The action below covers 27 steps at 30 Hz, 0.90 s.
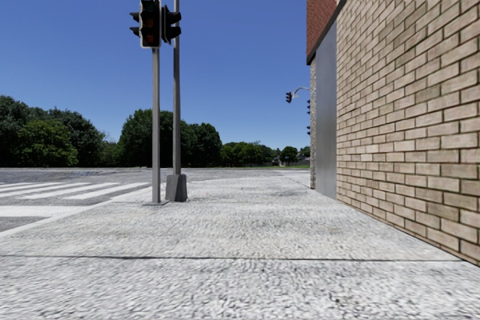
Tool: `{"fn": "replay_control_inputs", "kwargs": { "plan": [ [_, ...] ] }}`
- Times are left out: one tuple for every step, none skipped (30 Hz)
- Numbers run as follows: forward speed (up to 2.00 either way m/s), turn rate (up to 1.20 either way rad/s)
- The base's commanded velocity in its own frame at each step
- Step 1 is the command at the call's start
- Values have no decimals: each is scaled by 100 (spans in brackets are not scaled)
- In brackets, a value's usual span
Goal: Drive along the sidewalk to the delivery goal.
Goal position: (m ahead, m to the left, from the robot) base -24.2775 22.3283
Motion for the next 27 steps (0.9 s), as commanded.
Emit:
{"fn": "replay_control_inputs", "kwargs": {
  "plan": [
    [200,0],
    [200,0],
    [200,0],
    [200,0],
    [200,0],
    [200,0],
    [200,0],
    [200,0],
    [200,0],
    [200,0],
    [200,0],
    [200,0],
    [200,0],
    [200,0],
    [200,0],
    [200,0],
    [200,0],
    [200,0],
    [200,0],
    [200,0],
    [200,0],
    [200,0],
    [200,0],
    [200,0],
    [200,0],
    [200,0],
    [200,0]
  ]
}}
